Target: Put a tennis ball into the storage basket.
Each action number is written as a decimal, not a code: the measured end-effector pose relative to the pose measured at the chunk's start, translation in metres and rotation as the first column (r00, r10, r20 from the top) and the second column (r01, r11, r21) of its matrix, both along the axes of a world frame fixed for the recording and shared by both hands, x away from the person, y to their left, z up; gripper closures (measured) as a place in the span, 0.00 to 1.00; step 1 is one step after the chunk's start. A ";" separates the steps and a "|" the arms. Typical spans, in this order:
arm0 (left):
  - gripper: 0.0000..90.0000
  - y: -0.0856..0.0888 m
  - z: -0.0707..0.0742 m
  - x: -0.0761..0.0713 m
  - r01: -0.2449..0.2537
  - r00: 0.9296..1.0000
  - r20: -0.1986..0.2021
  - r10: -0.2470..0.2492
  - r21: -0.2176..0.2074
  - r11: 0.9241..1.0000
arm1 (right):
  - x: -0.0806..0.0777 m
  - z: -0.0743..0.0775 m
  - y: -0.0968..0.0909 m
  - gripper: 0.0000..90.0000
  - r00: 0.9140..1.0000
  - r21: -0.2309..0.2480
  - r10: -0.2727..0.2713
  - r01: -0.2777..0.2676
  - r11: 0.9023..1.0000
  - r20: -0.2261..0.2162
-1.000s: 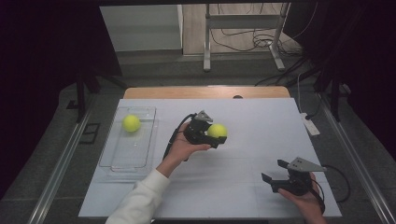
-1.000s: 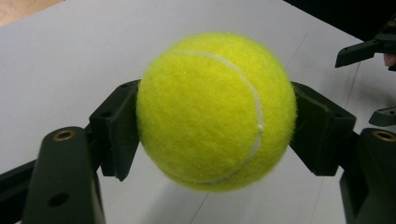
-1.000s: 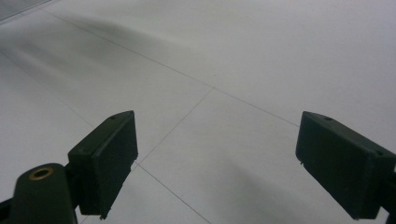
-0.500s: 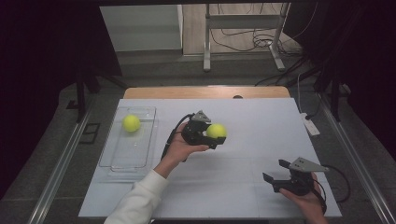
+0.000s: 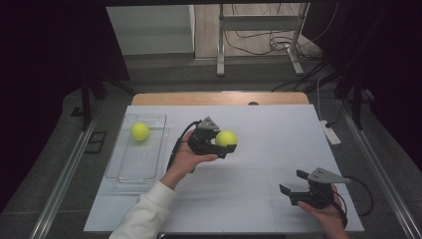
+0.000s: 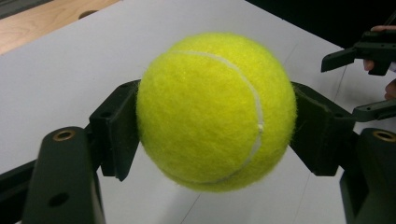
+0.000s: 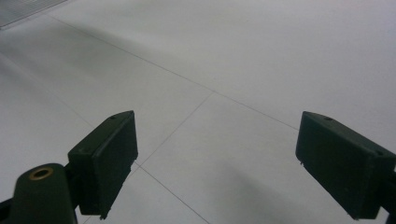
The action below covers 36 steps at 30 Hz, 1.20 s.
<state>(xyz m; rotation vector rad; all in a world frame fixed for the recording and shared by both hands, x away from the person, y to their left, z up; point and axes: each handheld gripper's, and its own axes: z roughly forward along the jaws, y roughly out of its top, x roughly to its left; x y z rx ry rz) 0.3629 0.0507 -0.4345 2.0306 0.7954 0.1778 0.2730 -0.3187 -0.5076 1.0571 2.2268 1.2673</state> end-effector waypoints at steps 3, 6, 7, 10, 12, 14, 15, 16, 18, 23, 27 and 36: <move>0.30 0.002 0.001 0.000 -0.003 1.000 0.002 0.003 -0.006 1.000 | 0.000 0.000 0.000 0.15 1.000 0.001 0.000 0.000 1.000 0.001; 0.30 0.006 0.002 -0.001 -0.006 1.000 0.003 0.007 -0.010 1.000 | 0.000 0.000 0.000 0.15 1.000 0.000 0.000 0.000 1.000 0.001; 0.30 0.007 0.003 -0.001 -0.009 1.000 0.004 0.009 -0.011 1.000 | 0.000 0.000 0.000 0.15 1.000 0.001 0.000 0.000 1.000 0.001; 0.30 0.012 0.005 -0.001 -0.017 1.000 0.004 0.017 -0.020 1.000 | 0.000 0.000 0.000 0.15 1.000 0.001 -0.002 0.002 1.000 0.001; 0.30 0.017 0.007 -0.001 -0.025 1.000 0.007 0.025 -0.024 0.999 | 0.000 0.000 -0.001 0.15 1.000 0.005 -0.001 0.001 1.000 -0.001; 0.30 0.020 0.008 0.000 -0.030 1.000 0.008 0.030 -0.026 0.999 | 0.000 0.000 -0.001 0.15 1.000 0.006 -0.003 0.003 1.000 -0.003; 0.30 0.021 0.009 0.000 -0.035 0.999 0.009 0.035 -0.031 0.999 | 0.001 0.000 -0.001 0.15 1.000 0.006 -0.003 0.003 1.000 -0.002; 0.30 0.021 0.009 0.000 -0.035 0.999 0.009 0.035 -0.031 0.999 | 0.001 0.000 -0.001 0.15 1.000 0.006 -0.003 0.003 1.000 -0.002; 0.30 0.026 0.011 0.001 -0.050 0.999 0.018 0.051 -0.027 0.998 | 0.001 0.000 -0.001 0.15 1.000 0.005 -0.001 0.001 1.000 -0.001; 0.30 0.035 0.013 -0.003 -0.068 0.997 0.039 0.069 -0.024 0.997 | 0.001 0.000 -0.001 0.15 1.000 0.004 -0.003 0.003 1.000 -0.003; 0.30 0.040 0.015 -0.003 -0.083 0.996 0.040 0.084 -0.023 0.996 | 0.000 0.000 -0.001 0.15 1.000 0.003 -0.003 0.003 1.000 -0.004; 0.30 0.056 0.020 -0.002 -0.125 0.991 0.045 0.126 -0.037 0.992 | 0.001 0.000 -0.001 0.15 1.000 0.001 -0.002 0.002 1.000 -0.002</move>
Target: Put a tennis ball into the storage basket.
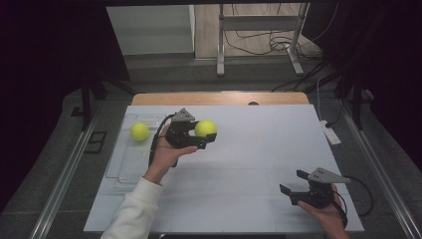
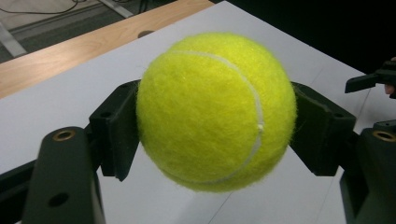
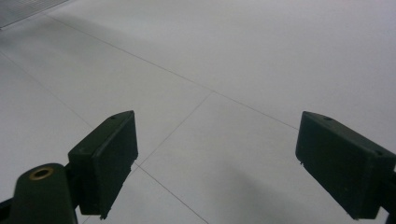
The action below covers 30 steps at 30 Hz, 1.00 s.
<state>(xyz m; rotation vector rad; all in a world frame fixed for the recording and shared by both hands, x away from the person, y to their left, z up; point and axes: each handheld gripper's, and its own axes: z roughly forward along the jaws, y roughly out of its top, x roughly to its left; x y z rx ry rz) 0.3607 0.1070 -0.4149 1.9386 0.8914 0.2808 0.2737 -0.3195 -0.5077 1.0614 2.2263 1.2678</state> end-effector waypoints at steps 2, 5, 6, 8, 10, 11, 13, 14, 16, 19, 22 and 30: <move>0.30 0.002 0.000 0.000 -0.005 1.000 0.001 0.005 -0.002 1.000 | 0.000 0.000 0.000 0.15 1.000 -0.001 0.000 0.000 1.000 0.002; 0.30 0.005 0.000 0.000 -0.012 1.000 0.000 0.012 0.000 1.000 | 0.000 0.000 0.000 0.15 1.000 0.000 -0.002 0.002 1.000 0.002; 0.30 0.005 0.000 0.000 -0.012 1.000 0.000 0.012 0.000 1.000 | 0.000 0.000 0.000 0.15 1.000 0.000 -0.002 0.002 1.000 0.002; 0.30 0.007 0.001 0.000 -0.019 1.000 0.003 0.019 0.002 1.000 | 0.000 0.000 0.000 0.15 1.000 0.000 -0.002 0.002 1.000 0.002; 0.30 0.010 0.001 0.000 -0.028 1.000 0.005 0.028 0.002 1.000 | 0.000 0.000 0.000 0.15 1.000 0.000 0.000 0.000 1.000 0.002; 0.30 0.010 0.001 0.000 -0.028 1.000 0.005 0.028 0.002 1.000 | 0.000 0.000 0.000 0.15 1.000 0.000 0.000 0.000 1.000 0.002; 0.30 0.013 0.001 0.000 -0.039 0.999 0.007 0.039 0.003 0.999 | 0.000 0.000 0.000 0.15 1.000 0.000 0.000 0.000 1.000 0.003; 0.30 0.013 0.000 0.000 -0.040 0.999 0.006 0.040 0.003 0.999 | 0.000 0.000 0.000 0.15 1.000 0.000 -0.001 0.001 1.000 0.003; 0.30 0.015 0.000 0.000 -0.044 0.999 0.006 0.044 0.003 0.999 | 0.000 0.001 0.000 0.15 1.000 -0.001 -0.001 0.001 1.000 0.004; 0.30 0.019 0.002 0.001 -0.053 0.999 0.009 0.053 -0.002 0.999 | 0.000 0.001 0.000 0.15 1.000 -0.003 0.001 -0.001 1.000 0.004; 0.30 0.025 0.004 0.000 -0.070 0.997 0.017 0.070 -0.012 0.997 | 0.000 0.001 0.000 0.15 1.000 -0.002 0.000 0.000 1.000 0.005; 0.30 0.040 0.011 -0.002 -0.103 0.994 0.032 0.104 -0.034 0.994 | 0.000 0.001 0.001 0.15 1.000 -0.002 0.002 -0.002 1.000 0.006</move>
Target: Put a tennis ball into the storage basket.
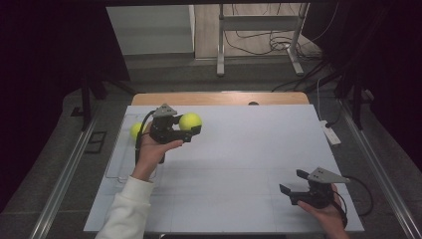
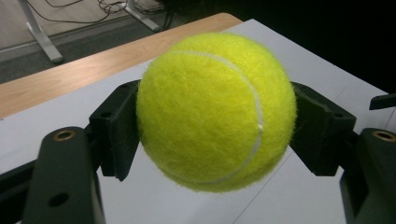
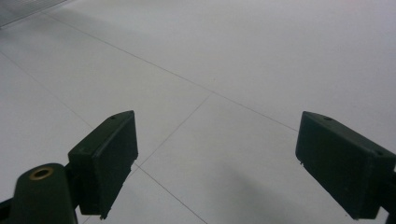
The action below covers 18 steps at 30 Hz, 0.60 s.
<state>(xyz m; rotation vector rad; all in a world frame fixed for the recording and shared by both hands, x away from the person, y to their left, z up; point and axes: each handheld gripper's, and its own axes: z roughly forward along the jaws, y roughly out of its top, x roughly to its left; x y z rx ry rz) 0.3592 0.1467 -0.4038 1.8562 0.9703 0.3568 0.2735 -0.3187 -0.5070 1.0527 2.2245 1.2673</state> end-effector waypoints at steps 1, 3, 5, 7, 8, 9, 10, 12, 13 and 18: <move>0.30 0.002 0.001 0.000 -0.004 1.000 0.001 0.004 -0.002 1.000 | 0.000 0.000 0.000 0.15 1.000 0.000 0.000 0.000 1.000 0.000; 0.30 0.005 0.002 0.000 -0.014 1.000 0.003 0.014 -0.005 1.000 | 0.000 0.000 0.000 0.15 1.000 0.000 -0.001 0.001 1.000 -0.001; 0.30 0.008 0.002 0.000 -0.022 1.000 0.002 0.022 -0.006 1.000 | 0.000 0.000 0.000 0.15 1.000 0.000 -0.001 0.001 1.000 -0.001; 0.30 0.010 0.003 -0.001 -0.032 0.999 0.003 0.032 -0.007 0.999 | 0.000 0.000 0.000 0.15 1.000 -0.002 -0.001 0.001 1.000 0.000; 0.30 0.012 0.003 -0.001 -0.037 0.999 0.004 0.037 -0.006 0.999 | 0.000 0.000 0.000 0.15 1.000 -0.002 0.000 0.000 1.000 0.000; 0.30 0.012 0.003 -0.001 -0.037 0.999 0.004 0.037 -0.006 0.999 | 0.000 0.000 0.000 0.15 1.000 -0.002 0.000 0.000 1.000 0.000; 0.30 0.013 0.003 -0.001 -0.042 0.999 0.004 0.042 -0.007 0.999 | 0.000 0.000 0.000 0.15 1.000 -0.003 0.001 -0.001 1.000 0.001; 0.30 0.014 0.003 -0.001 -0.051 0.999 0.007 0.051 -0.007 0.999 | 0.000 0.000 0.000 0.15 1.000 -0.002 0.000 0.000 1.000 0.001; 0.30 0.016 0.004 -0.002 -0.057 0.998 0.009 0.057 -0.003 0.998 | 0.000 0.000 0.000 0.15 1.000 -0.002 0.000 0.000 1.000 0.001; 0.30 0.022 0.004 -0.002 -0.078 0.997 0.009 0.078 0.002 0.997 | 0.000 0.000 0.000 0.15 1.000 -0.003 0.000 0.000 1.000 0.002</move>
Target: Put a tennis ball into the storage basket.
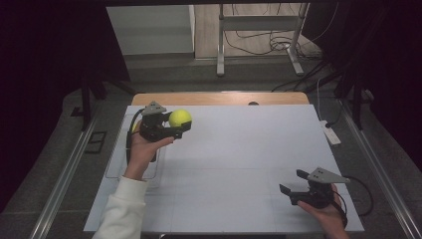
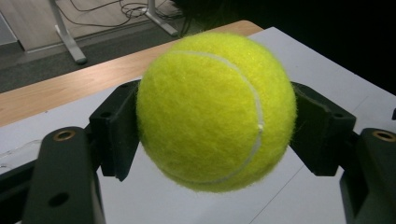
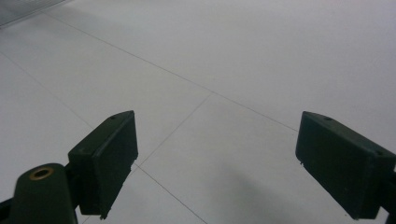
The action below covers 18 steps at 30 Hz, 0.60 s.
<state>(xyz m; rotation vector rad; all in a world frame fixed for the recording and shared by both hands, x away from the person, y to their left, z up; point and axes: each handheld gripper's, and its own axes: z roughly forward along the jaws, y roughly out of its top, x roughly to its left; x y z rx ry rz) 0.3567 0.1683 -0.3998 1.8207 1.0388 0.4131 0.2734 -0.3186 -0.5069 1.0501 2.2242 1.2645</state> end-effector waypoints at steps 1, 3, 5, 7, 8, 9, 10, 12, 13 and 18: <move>0.30 0.000 0.000 0.000 0.000 1.000 0.000 0.000 0.000 1.000 | 0.000 0.000 0.000 0.15 1.000 0.000 0.000 0.000 1.000 0.000; 0.30 0.002 -0.001 0.000 -0.008 1.000 -0.002 0.008 0.006 1.000 | 0.000 0.000 0.000 0.15 1.000 0.001 0.000 0.000 1.000 0.000; 0.30 0.006 -0.002 0.000 -0.020 1.000 -0.005 0.020 0.015 1.000 | 0.000 0.000 0.000 0.15 1.000 0.001 0.000 0.000 1.000 0.000; 0.30 0.007 -0.003 0.000 -0.024 1.000 -0.007 0.024 0.015 1.000 | 0.000 0.000 0.000 0.15 1.000 0.001 0.000 0.000 1.000 0.000; 0.30 0.008 -0.003 0.000 -0.029 1.000 -0.009 0.029 0.014 0.999 | 0.000 0.000 0.000 0.15 1.000 0.000 0.000 0.000 1.000 0.000; 0.30 0.009 -0.003 0.000 -0.030 1.000 -0.009 0.030 0.017 0.999 | 0.000 0.000 0.000 0.15 1.000 0.000 0.000 0.000 1.000 0.000; 0.30 0.010 -0.004 0.000 -0.034 0.999 -0.008 0.034 0.016 0.999 | 0.000 0.000 0.000 0.15 1.000 0.000 0.000 0.000 1.000 0.000; 0.30 0.012 -0.004 0.000 -0.040 0.999 -0.010 0.040 0.017 0.999 | 0.000 0.000 0.000 0.15 1.000 0.000 0.000 0.000 1.000 0.000; 0.30 0.013 -0.004 0.000 -0.043 0.999 -0.010 0.043 0.019 0.999 | 0.000 0.000 0.000 0.15 1.000 0.000 -0.002 0.002 1.000 0.000; 0.30 0.022 -0.004 -0.002 -0.072 0.997 -0.011 0.072 0.026 0.997 | 0.000 0.000 -0.001 0.15 1.000 0.003 -0.006 0.006 1.000 -0.002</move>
